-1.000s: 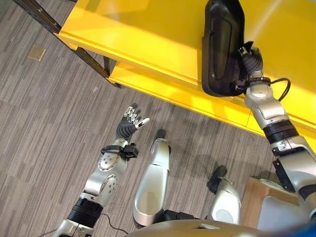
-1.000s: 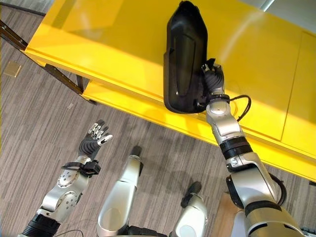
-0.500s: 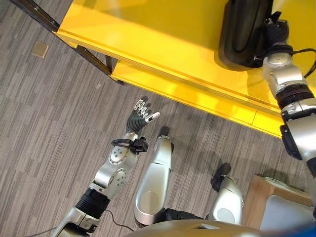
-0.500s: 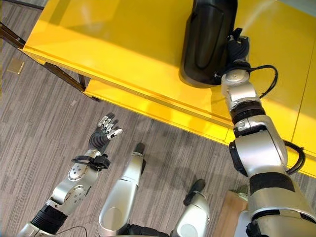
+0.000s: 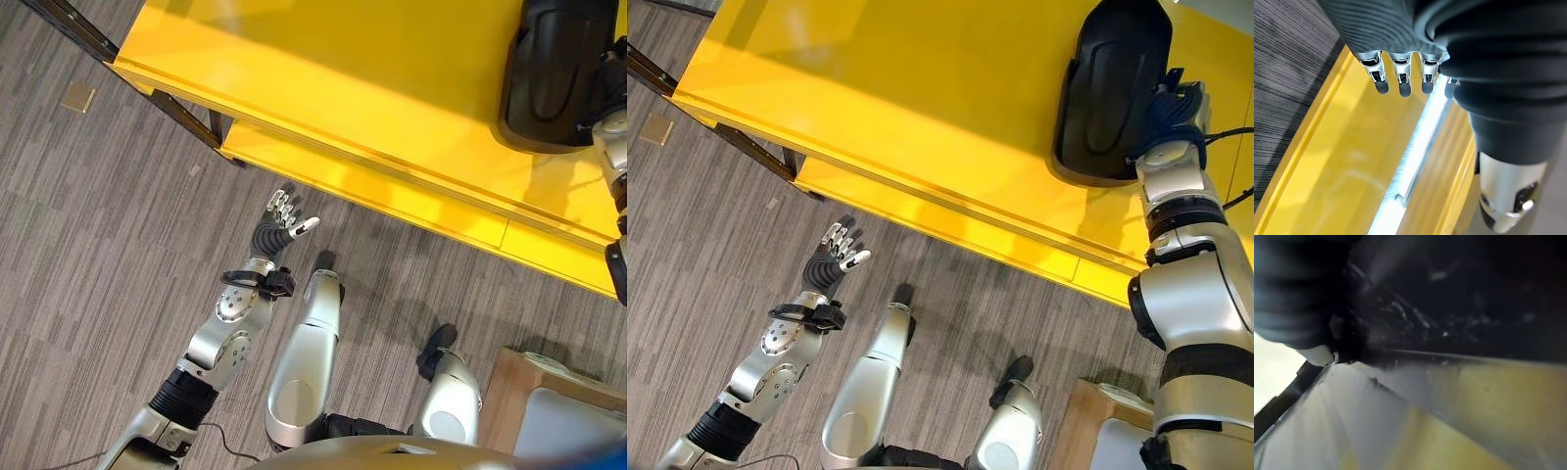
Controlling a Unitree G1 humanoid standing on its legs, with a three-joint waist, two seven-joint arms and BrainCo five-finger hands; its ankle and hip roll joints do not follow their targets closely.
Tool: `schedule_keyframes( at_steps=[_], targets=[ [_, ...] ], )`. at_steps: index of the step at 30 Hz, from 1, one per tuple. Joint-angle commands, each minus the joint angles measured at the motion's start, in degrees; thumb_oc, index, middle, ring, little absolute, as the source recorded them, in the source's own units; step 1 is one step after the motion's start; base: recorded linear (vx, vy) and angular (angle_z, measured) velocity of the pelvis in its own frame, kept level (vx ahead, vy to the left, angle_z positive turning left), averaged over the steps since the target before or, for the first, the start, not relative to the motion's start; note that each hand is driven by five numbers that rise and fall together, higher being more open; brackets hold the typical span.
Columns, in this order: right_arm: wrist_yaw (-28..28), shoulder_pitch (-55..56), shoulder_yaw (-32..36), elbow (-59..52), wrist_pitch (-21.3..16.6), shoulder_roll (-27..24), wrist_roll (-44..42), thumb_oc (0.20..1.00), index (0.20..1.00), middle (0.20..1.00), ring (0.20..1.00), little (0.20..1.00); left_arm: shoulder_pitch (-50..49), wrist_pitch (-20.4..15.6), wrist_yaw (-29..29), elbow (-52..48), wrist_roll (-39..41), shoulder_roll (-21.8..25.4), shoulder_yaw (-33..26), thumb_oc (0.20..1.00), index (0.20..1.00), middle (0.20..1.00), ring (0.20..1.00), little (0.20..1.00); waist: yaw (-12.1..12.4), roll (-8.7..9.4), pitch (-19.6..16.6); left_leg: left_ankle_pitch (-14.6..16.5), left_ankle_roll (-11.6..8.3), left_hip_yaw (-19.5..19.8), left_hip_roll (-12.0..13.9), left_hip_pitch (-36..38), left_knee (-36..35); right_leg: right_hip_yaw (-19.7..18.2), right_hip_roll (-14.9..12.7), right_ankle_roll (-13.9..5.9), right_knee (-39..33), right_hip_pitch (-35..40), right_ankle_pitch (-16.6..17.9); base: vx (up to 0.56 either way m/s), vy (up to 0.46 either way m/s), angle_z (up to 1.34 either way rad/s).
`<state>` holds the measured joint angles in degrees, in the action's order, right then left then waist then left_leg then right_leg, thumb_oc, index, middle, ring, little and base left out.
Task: Move parts from the plastic box to the shelf.
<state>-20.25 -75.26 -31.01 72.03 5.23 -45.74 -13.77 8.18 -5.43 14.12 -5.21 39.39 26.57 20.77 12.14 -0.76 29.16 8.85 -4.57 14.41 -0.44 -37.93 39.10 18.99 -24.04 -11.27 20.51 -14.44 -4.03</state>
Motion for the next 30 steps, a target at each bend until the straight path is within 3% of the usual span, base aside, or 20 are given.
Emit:
schedule_keyframes(
  at_steps=[1, 12, 24, 30],
  targets=[
    [-1.1, -4.3, -0.1, -1.2, -2.1, -4.1, 1.3, 0.200, 0.200, 0.200, 0.200, 0.200, -0.2, -3.4, -0.2, -3.0, 1.1, 0.5, 0.4, 1.000, 1.000, 1.000, 1.000, 1.000, 0.0, -0.43, -2.0, 2.0, 2.40, -5.0, 0.7, 2.9, -5.0, -1.2, 1.3, 2.93, 13.0, -1.2, -8.9, 0.00, 0.000, 0.00],
    [-1.8, -2.8, 2.9, 1.2, -2.3, -5.1, -2.2, 0.200, 0.200, 0.200, 0.200, 0.200, -0.8, -3.2, 0.0, -3.0, 1.8, 0.6, 0.4, 1.000, 1.000, 1.000, 1.000, 1.000, -0.7, -0.57, -1.6, 2.3, 2.51, -5.3, 0.9, 2.7, -4.6, -1.6, 1.6, 2.88, 13.4, -1.7, -9.1, 0.00, 0.000, 0.00],
    [-4.1, -0.6, 12.3, 4.9, -3.4, -1.3, -16.1, 0.200, 0.200, 0.200, 0.200, 0.200, -0.4, -2.4, 1.1, -2.8, 2.6, 0.3, 0.7, 1.000, 1.000, 1.000, 1.000, 1.000, -1.2, -1.09, -1.5, 2.7, 2.70, -5.3, 0.7, 2.6, -4.5, -1.8, 1.9, 3.09, 13.5, -1.6, -9.8, 0.00, 0.000, 0.00],
    [-4.4, -0.9, 12.7, 5.7, -3.0, -0.9, -17.6, 0.200, 0.200, 0.200, 0.200, 0.200, -0.1, -2.2, 1.5, -3.0, 3.0, 0.5, 1.1, 1.000, 1.000, 1.000, 1.000, 1.000, -1.2, -1.15, -1.5, 2.6, 2.71, -5.2, 0.6, 2.6, -4.6, -1.7, 1.9, 3.12, 13.3, -1.3, -9.8, 0.00, 0.000, 0.00]
  ],
)
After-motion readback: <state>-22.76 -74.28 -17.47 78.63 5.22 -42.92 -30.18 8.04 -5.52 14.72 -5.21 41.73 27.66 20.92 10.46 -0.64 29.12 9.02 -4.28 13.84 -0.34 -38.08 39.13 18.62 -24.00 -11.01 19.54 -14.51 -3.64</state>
